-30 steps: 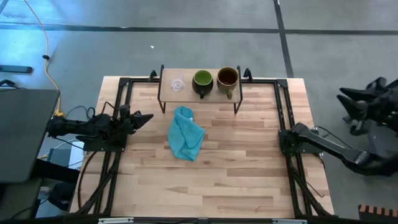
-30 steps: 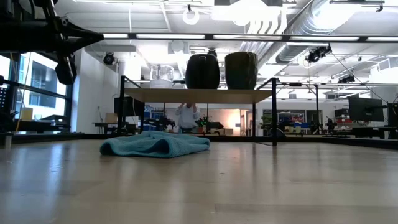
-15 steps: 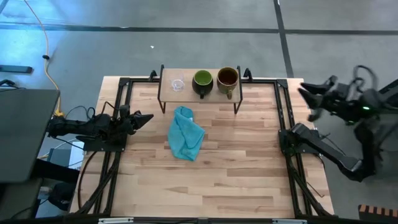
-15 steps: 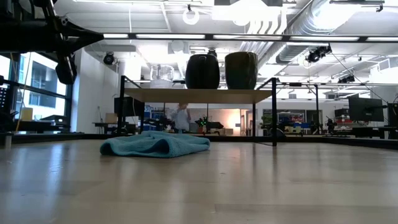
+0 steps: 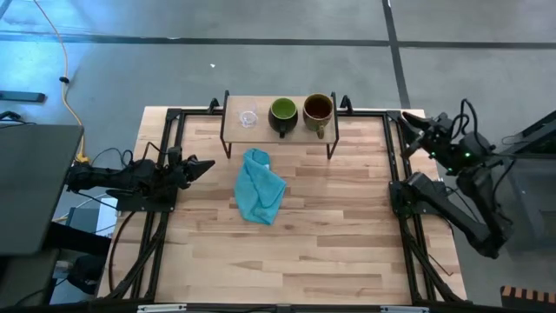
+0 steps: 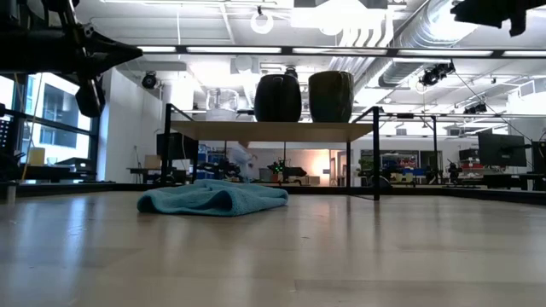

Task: Stack small to large cups/mugs on shelf
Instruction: Return to Home Position

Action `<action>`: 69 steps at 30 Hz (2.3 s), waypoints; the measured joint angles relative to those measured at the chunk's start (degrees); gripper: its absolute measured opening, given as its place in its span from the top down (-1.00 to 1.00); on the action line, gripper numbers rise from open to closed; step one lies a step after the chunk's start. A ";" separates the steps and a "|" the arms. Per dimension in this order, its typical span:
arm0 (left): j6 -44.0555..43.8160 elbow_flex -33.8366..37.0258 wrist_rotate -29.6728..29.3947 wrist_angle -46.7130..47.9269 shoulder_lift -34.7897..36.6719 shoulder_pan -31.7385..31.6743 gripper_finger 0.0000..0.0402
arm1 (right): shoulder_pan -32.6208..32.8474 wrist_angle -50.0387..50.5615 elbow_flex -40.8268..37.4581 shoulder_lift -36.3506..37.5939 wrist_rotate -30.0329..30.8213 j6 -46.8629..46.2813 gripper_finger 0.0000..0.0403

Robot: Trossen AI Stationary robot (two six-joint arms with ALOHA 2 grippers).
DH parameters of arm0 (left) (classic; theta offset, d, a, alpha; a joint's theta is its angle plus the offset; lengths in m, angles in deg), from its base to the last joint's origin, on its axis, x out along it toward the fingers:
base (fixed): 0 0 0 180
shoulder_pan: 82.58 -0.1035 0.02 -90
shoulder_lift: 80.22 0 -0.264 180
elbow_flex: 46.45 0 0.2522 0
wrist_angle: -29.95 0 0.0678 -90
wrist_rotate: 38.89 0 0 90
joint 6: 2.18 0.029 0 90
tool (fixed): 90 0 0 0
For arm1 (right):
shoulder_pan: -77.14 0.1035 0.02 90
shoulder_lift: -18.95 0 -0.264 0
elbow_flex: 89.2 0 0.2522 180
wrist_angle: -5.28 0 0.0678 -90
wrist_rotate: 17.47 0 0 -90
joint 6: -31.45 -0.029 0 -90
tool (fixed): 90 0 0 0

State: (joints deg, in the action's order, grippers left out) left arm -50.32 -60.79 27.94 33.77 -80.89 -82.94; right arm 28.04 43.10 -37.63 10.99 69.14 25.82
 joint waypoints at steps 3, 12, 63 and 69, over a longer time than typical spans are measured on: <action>-0.29 0.00 -0.01 0.90 0.01 0.01 1.00 | 0.00 -1.22 -0.51 0.20 1.57 -0.56 0.47; -4.95 0.01 -0.71 1.14 0.00 0.02 1.00 | 0.00 -1.26 2.20 0.20 3.65 -6.64 0.47; 26.86 0.00 -5.84 2.40 0.02 0.00 1.00 | 0.02 -38.12 -31.54 -1.36 3.79 -8.42 0.47; 26.86 0.00 -6.00 2.40 0.02 0.00 1.00 | 0.02 -38.98 -33.21 -1.34 3.79 -8.41 0.47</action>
State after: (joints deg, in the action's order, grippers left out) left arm -23.45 -60.79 21.94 36.16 -80.86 -82.94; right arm 28.06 4.12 -70.84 9.64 72.93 17.41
